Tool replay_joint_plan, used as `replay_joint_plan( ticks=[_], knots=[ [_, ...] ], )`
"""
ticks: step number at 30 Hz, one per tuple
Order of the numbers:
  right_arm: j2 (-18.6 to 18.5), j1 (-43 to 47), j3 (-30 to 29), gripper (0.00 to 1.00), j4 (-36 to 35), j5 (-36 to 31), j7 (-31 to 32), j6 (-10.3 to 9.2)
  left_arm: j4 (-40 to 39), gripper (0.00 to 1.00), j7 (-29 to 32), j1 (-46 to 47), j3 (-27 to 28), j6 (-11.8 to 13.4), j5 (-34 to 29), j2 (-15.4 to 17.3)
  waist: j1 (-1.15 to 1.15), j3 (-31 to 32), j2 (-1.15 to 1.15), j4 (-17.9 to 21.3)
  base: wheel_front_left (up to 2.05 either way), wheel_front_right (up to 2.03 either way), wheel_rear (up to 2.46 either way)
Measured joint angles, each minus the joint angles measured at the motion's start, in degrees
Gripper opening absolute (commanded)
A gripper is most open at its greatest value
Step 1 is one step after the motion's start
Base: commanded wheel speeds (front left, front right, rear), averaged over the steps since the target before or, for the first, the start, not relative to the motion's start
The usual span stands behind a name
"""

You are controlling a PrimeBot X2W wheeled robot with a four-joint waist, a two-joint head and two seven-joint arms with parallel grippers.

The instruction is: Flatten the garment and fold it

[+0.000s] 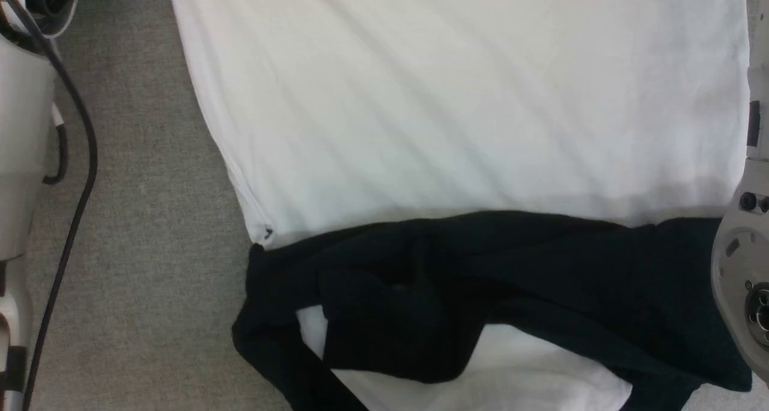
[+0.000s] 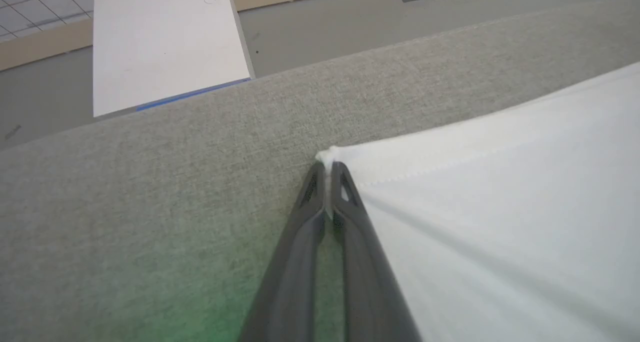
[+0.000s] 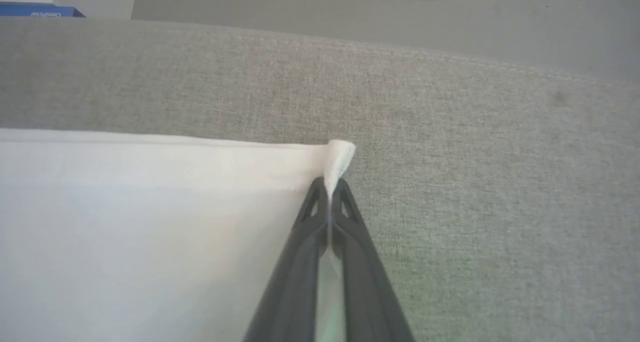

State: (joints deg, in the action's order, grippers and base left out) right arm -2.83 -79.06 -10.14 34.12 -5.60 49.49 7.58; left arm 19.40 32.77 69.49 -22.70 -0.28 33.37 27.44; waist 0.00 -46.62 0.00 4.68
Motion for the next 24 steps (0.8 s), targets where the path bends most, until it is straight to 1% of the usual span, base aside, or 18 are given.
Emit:
replay_joint_plan(
  ticks=[2,5,7,10,14,17,20,21,24],
  knots=[
    [0.1,0.0,-0.2,0.0,-0.8,-0.1,-1.9,0.0,0.5,0.0,-3.5,0.3,0.0,0.3,-2.0,0.5,0.0,-0.1,0.0,0.1,0.0,0.0,0.0],
    [0.1,0.1,-0.4,0.0,-1.8,-0.5,-6.5,0.01,2.0,0.0,-9.6,0.8,0.0,1.9,-5.3,1.5,0.0,-0.2,0.0,0.4,0.0,0.0,0.0],
    [0.3,0.1,-0.6,0.0,-2.2,-0.6,-10.3,0.03,2.9,0.0,-14.3,1.6,0.2,3.0,-7.5,1.6,0.0,-0.1,0.0,0.5,0.0,0.0,0.0],
    [0.3,0.1,-0.7,0.0,-2.1,-0.6,-15.0,0.03,4.2,0.0,-19.8,3.4,0.2,3.9,-9.6,1.5,0.0,0.3,0.0,0.5,0.0,0.0,0.0],
    [-0.3,0.0,-0.1,0.0,-1.5,-0.4,-21.7,0.03,5.4,0.0,-26.6,4.2,0.1,3.9,-10.9,1.3,0.0,1.3,0.0,0.4,0.0,0.0,0.0],
    [-0.9,0.2,1.5,0.0,-0.4,1.6,-25.2,0.03,6.7,0.0,-29.6,4.1,0.3,3.8,-10.6,0.8,0.0,2.4,0.0,0.3,0.0,0.0,0.0],
    [-2.0,1.8,4.7,0.0,-0.4,4.6,-28.5,0.03,6.8,0.0,-32.9,2.5,0.8,2.7,-9.4,0.6,0.0,4.1,0.0,0.3,0.0,0.0,0.0],
    [-2.4,3.0,5.6,0.0,-0.5,6.1,-29.4,0.03,6.3,0.0,-34.2,1.1,1.0,1.8,-8.9,0.7,0.0,4.8,0.0,0.3,0.0,0.0,0.0],
    [-4.0,7.6,8.4,0.0,-2.1,10.4,-32.5,0.02,4.4,0.0,-37.6,-4.8,1.4,0.9,-7.4,1.2,0.0,7.1,0.0,0.3,0.0,0.0,0.0]
  ],
)
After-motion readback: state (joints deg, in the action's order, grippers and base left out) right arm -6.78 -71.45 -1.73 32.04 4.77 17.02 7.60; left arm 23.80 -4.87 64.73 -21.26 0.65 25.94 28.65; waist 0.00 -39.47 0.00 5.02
